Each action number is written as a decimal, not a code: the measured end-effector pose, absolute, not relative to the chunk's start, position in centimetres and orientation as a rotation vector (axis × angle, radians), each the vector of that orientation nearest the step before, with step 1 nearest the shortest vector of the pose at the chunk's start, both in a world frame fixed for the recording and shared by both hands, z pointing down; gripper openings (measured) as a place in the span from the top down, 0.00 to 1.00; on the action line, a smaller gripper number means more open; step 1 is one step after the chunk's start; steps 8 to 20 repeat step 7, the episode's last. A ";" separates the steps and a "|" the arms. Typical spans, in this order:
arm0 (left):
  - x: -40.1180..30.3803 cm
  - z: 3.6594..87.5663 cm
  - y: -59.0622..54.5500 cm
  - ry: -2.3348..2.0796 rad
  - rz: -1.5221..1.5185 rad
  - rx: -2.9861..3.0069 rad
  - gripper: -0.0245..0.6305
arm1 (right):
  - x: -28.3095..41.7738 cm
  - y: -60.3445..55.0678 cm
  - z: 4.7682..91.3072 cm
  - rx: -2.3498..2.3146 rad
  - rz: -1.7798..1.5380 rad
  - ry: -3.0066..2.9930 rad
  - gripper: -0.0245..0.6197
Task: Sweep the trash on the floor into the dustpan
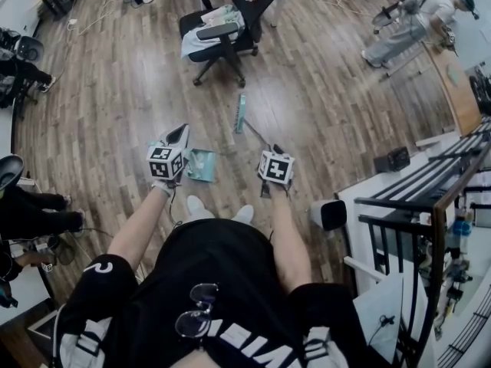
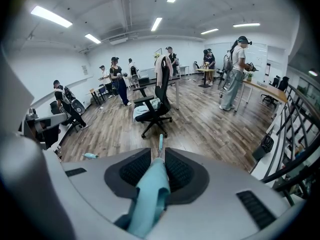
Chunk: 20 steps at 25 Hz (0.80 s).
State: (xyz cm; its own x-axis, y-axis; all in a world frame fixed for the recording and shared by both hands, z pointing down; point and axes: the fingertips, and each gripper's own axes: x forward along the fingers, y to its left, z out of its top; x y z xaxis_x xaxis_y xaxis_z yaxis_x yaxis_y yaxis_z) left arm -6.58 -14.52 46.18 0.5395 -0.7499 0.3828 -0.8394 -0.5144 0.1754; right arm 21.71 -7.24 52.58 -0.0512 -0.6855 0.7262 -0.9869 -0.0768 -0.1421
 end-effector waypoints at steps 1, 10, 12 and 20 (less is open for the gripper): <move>-6.6 46.1 -14.5 -1.312 0.370 2.442 0.96 | 21.6 -7.2 52.6 1.796 0.935 -1.776 0.83; -6.8 45.9 -14.6 -1.314 0.364 2.447 0.96 | 21.7 -7.1 52.6 1.801 0.932 -1.765 0.83; -6.8 45.9 -14.6 -1.314 0.364 2.447 0.96 | 21.7 -7.1 52.6 1.801 0.932 -1.765 0.83; -6.8 45.9 -14.6 -1.314 0.364 2.447 0.96 | 21.7 -7.1 52.6 1.801 0.932 -1.765 0.83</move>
